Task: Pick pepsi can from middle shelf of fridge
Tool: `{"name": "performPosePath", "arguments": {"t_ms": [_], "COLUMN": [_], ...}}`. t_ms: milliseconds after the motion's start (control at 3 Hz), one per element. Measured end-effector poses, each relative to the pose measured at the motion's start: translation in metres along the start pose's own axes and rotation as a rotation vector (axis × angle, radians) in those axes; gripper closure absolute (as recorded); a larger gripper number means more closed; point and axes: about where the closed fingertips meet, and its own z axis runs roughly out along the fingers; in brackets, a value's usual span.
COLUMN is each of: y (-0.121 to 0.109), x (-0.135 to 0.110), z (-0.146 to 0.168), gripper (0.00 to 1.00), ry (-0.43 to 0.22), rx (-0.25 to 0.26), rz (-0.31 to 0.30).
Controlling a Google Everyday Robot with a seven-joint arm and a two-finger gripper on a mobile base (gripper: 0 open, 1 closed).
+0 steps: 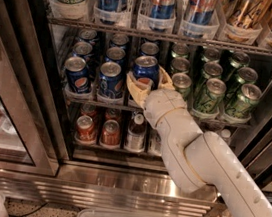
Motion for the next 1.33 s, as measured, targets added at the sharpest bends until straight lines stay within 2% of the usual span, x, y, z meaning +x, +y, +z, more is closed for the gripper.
{"name": "performPosePath", "arguments": {"t_ms": [667, 1000, 1333], "y": [0.007, 0.016, 0.023], "x": [-0.001, 0.003, 0.011], "z": [-0.017, -0.027, -0.034], "gripper": [1.0, 1.0, 1.0], "ry": [-0.027, -0.046, -0.017], "rx": [-0.096, -0.176, -0.255], "rz": [-0.023, -0.022, -0.016]}}
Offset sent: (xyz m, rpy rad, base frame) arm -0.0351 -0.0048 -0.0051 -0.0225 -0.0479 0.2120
